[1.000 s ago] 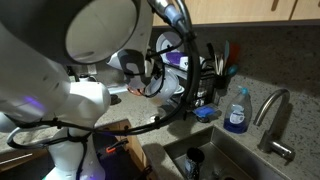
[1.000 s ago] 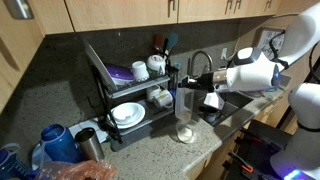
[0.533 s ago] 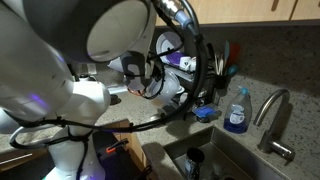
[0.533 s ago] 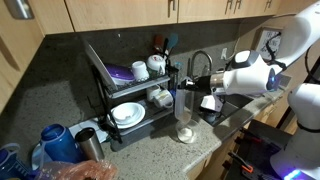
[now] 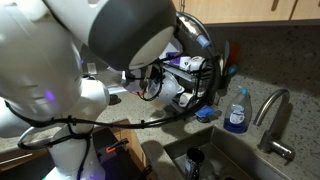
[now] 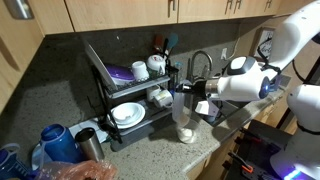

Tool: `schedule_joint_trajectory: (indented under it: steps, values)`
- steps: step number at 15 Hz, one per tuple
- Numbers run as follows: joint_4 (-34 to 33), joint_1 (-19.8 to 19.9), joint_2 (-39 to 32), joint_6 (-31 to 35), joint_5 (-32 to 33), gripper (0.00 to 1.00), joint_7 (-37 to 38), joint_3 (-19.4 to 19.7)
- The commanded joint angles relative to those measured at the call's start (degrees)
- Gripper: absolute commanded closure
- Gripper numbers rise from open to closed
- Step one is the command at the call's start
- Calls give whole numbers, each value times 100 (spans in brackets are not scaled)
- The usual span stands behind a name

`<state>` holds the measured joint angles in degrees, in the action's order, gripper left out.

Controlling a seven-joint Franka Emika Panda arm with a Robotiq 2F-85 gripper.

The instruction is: Pour the contents from the left bowl to the right bowl

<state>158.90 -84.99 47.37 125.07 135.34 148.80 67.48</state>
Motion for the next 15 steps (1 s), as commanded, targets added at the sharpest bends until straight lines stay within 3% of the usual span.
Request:
schedule_joint_trajectory:
  steps: [1, 15]
  values:
    - [-1, -467, 332, -604, 204, 99, 15, 291]
    - [-6, -1799, 988, -1845, 1284, 99, 8, 1699]
